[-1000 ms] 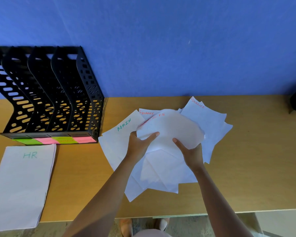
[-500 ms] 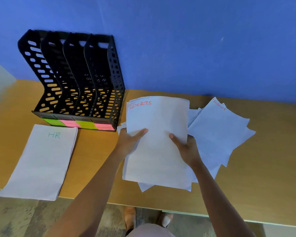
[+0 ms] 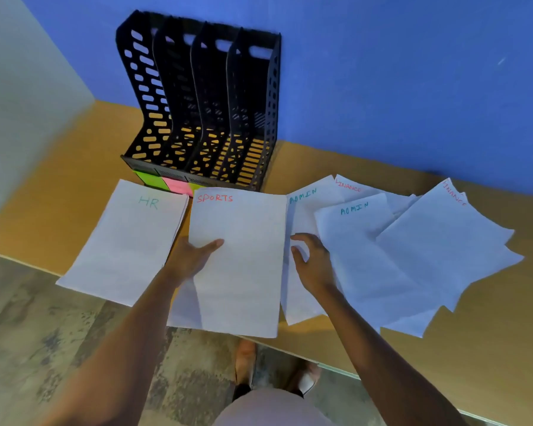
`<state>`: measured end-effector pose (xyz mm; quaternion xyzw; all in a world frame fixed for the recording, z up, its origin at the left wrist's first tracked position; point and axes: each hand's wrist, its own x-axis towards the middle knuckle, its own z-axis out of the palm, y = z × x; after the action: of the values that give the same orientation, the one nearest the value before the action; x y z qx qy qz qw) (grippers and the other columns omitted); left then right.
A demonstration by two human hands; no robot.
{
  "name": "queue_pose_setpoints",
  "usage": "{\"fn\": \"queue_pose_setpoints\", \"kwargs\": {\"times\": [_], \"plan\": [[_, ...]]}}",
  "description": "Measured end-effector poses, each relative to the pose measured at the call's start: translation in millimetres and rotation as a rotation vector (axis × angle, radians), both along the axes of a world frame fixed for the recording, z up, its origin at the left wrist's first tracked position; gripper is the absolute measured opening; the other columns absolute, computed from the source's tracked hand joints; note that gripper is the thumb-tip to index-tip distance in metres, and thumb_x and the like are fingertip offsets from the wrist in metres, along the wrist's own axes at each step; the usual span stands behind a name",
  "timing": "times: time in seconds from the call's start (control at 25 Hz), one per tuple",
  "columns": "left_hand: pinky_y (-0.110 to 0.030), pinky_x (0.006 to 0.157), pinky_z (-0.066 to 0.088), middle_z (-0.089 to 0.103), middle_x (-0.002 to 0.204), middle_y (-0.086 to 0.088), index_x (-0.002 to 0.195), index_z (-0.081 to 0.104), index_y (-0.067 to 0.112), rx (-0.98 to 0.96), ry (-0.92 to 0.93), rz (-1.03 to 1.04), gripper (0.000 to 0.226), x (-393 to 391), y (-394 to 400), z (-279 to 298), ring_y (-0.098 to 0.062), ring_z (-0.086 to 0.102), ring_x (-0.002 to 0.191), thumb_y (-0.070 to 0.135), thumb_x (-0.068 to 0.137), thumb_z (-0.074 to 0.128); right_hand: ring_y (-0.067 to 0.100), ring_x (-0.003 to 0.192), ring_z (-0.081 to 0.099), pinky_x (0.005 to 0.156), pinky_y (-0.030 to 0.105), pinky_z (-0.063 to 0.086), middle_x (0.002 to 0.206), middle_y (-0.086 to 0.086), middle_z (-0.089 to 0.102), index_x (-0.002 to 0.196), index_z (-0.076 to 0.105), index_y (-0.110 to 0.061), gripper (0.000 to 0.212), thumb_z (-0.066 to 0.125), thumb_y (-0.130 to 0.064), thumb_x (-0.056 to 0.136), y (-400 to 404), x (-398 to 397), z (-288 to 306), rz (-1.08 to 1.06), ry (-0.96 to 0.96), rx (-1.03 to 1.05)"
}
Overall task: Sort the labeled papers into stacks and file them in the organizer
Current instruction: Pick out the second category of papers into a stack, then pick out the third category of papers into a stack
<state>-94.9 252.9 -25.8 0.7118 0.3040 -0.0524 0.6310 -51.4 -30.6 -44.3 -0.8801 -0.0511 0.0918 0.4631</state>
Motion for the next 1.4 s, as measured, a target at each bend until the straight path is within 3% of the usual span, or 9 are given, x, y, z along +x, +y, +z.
{"fn": "queue_pose_setpoints", "kwargs": {"times": [0.08, 0.16, 0.24, 0.32, 0.44, 0.6, 0.84, 1.16, 1.4], "plan": [[-0.009, 0.053, 0.050, 0.074, 0.072, 0.017, 0.087, 0.068, 0.022, 0.053, 0.036, 0.014, 0.024, -1.9, 18.2, -3.5, -0.001, 0.071, 0.068, 0.018, 0.073, 0.087, 0.025, 0.133, 0.049, 0.115, 0.038, 0.037, 0.141, 0.005, 0.056, 0.130, 0.059, -0.016, 0.040, 0.066, -0.031, 0.093, 19.5, -3.3, -10.5, 0.144, -0.084, -0.119], [-0.015, 0.053, 0.049, 0.072, 0.073, 0.010, 0.082, 0.070, 0.016, 0.100, 0.097, 0.013, 0.022, -5.3, 32.9, -7.0, -0.013, 0.068, 0.071, 0.021, 0.071, 0.089, 0.030, 0.148, 0.027, 0.122, 0.049, 0.017, 0.157, 0.004, 0.037, 0.141, 0.049, -0.020, 0.059, 0.066, -0.044, 0.090, 34.3, -11.0, -23.9, 0.318, -0.162, -0.335], [-0.023, 0.062, 0.051, 0.073, 0.083, -0.001, 0.090, 0.072, 0.010, 0.168, 0.169, -0.038, 0.029, -9.5, 44.7, -10.4, -0.023, 0.068, 0.081, 0.026, 0.072, 0.088, 0.032, 0.153, 0.006, 0.119, 0.057, -0.003, 0.165, 0.001, 0.018, 0.150, 0.037, -0.029, 0.070, 0.058, -0.057, 0.089, 42.5, -19.1, -37.9, 0.391, -0.184, -0.530], [-0.033, 0.076, 0.055, 0.073, 0.100, -0.011, 0.106, 0.071, 0.002, 0.236, 0.224, -0.117, 0.046, -12.8, 52.4, -12.2, -0.030, 0.069, 0.094, 0.030, 0.074, 0.087, 0.034, 0.153, -0.003, 0.115, 0.063, -0.009, 0.167, -0.001, 0.010, 0.153, 0.029, -0.036, 0.069, 0.046, -0.064, 0.092, 44.9, -26.0, -48.7, 0.373, -0.194, -0.646], [-0.043, 0.090, 0.057, 0.070, 0.113, -0.015, 0.119, 0.066, 0.001, 0.296, 0.279, -0.185, 0.060, -13.5, 52.6, -16.7, -0.035, 0.067, 0.104, 0.034, 0.073, 0.087, 0.037, 0.153, 0.005, 0.115, 0.072, 0.000, 0.166, -0.001, 0.015, 0.154, 0.028, -0.038, 0.059, 0.041, -0.054, 0.098, 40.6, -31.6, -54.3, 0.303, -0.221, -0.675], [-0.044, 0.096, 0.053, 0.067, 0.124, -0.015, 0.128, 0.062, 0.004, 0.415, 0.288, -0.169, 0.066, -15.1, 39.7, -25.7, -0.036, 0.063, 0.113, 0.037, 0.075, 0.084, 0.039, 0.151, 0.017, 0.113, 0.073, 0.013, 0.162, 0.003, 0.028, 0.150, 0.039, -0.033, 0.052, 0.048, -0.035, 0.099, 29.2, -30.4, -52.3, 0.243, -0.233, -0.666], [-0.043, 0.090, 0.055, 0.069, 0.118, -0.020, 0.117, 0.066, -0.001, 0.512, 0.290, -0.034, 0.052, -4.4, 37.5, -29.9, -0.039, 0.064, 0.107, 0.035, 0.081, 0.078, 0.040, 0.150, 0.016, 0.112, 0.072, 0.020, 0.162, 0.007, 0.028, 0.150, 0.041, -0.025, 0.053, 0.054, -0.026, 0.099, 9.1, -27.2, -48.0, 0.218, -0.236, -0.679], [-0.046, 0.091, 0.055, 0.069, 0.121, -0.017, 0.119, 0.061, 0.005, 0.617, 0.082, -0.040, 0.044, 1.5, 30.4, -23.0, -0.039, 0.066, 0.107, 0.020, 0.082, 0.078, 0.039, 0.151, 0.014, 0.115, 0.069, 0.019, 0.163, 0.007, 0.025, 0.151, 0.040, -0.024, 0.054, 0.054, -0.019, 0.099, 13.6, -30.4, -41.7, 0.186, -0.193, -0.665], [-0.044, 0.099, 0.050, 0.048, 0.137, -0.014, 0.141, 0.041, 0.011, 0.729, -0.133, -0.086, 0.075, -3.9, 14.5, -21.7, -0.033, 0.050, 0.125, 0.001, 0.077, 0.078, 0.033, 0.153, 0.004, 0.119, 0.064, 0.007, 0.164, 0.001, 0.019, 0.152, 0.038, -0.028, 0.051, 0.049, -0.019, 0.102, 10.0, -27.5, -41.8, 0.191, -0.155, -0.589]]}}
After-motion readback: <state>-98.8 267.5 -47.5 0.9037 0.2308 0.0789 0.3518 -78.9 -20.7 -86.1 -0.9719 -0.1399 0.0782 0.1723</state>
